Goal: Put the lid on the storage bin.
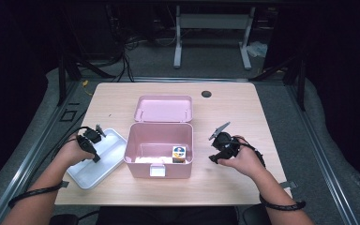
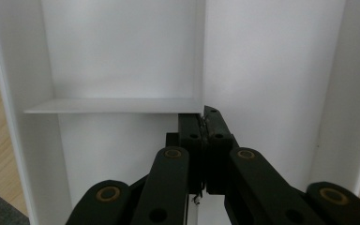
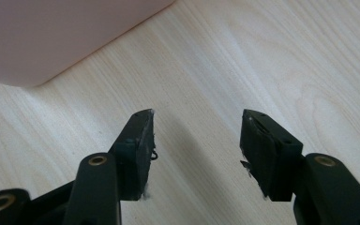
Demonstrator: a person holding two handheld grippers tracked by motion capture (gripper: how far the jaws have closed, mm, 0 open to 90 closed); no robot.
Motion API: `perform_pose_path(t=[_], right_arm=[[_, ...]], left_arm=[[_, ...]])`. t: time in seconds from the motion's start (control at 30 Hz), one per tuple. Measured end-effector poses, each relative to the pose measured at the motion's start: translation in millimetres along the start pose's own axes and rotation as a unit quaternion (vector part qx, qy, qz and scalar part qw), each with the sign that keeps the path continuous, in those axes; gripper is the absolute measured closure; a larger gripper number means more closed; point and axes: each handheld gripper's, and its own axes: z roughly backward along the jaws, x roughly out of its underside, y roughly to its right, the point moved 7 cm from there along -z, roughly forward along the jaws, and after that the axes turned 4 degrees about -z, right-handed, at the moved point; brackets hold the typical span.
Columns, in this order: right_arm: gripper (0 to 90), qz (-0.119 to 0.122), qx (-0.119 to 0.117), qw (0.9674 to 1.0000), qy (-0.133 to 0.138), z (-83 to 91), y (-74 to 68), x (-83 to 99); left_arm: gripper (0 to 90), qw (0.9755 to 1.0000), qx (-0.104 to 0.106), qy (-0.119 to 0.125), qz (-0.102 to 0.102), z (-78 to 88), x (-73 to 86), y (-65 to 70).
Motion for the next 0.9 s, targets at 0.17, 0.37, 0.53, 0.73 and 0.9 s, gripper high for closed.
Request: perform_pose_path(t=[0.17,0.37,0.53,0.73,0.9], right_arm=[[44.7,0.001,-0.001,1.0000,-0.002,-1.2,-0.5,1.3],[44.7,-0.002,-0.001,1.0000,-0.003,0.0,-0.9,1.3],[44.8,0.001,0.001,1.0000,-0.008,0.0,-0.6,1.9],[44.8,-0.002,0.001,1.0000,-0.001,0.1,-1.1,1.5],[44.7,-0.003,0.000,1.0000,0.001,-0.3,-3.3,2.6]], left_arm=[[89.5,1.0000,0.007,0.000,0.002,4.5,2.3,-0.3],[89.5,0.9999,0.012,0.004,0.008,14.3,8.9,-3.3],[89.5,0.9998,0.017,0.007,0.013,21.7,15.0,-5.1],[89.5,0.9996,0.017,0.011,0.018,34.6,20.0,-6.9],[89.5,0.9994,0.019,0.021,0.022,47.2,21.8,-7.0]])
